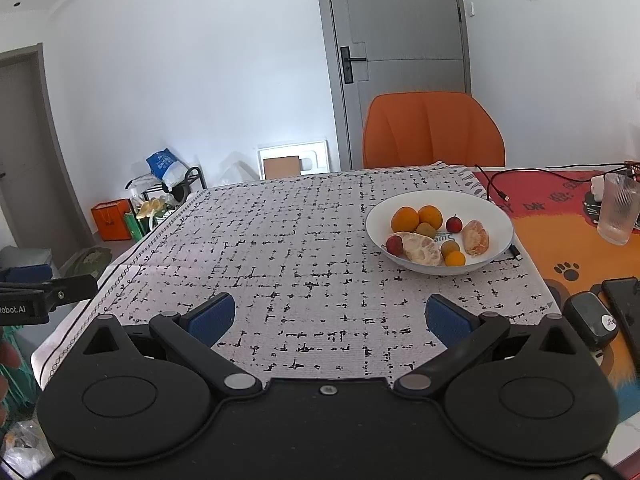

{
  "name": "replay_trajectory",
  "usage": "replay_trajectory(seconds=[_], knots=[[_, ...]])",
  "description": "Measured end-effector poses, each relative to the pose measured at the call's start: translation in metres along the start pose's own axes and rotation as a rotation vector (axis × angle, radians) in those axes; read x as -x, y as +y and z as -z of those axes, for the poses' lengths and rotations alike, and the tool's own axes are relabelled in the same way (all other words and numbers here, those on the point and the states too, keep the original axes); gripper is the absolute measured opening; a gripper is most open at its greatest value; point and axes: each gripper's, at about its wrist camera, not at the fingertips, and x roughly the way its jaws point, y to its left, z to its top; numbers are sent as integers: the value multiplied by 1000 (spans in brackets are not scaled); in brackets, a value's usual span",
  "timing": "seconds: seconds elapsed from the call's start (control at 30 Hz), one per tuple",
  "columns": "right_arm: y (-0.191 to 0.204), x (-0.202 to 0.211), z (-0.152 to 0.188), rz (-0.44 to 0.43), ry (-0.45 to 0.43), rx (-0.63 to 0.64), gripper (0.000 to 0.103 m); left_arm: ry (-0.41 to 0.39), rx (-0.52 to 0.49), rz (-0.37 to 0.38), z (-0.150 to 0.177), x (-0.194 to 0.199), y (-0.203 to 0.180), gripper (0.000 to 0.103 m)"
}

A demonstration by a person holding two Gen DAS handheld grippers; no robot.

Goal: Organize fruits

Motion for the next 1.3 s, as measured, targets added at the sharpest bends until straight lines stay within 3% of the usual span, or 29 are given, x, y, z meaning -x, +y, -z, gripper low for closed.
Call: replay_trajectory(seconds=[1.3], knots=[[-5,1,0,-6,13,-29,103,-25,8,-12,-4,17,8,103]])
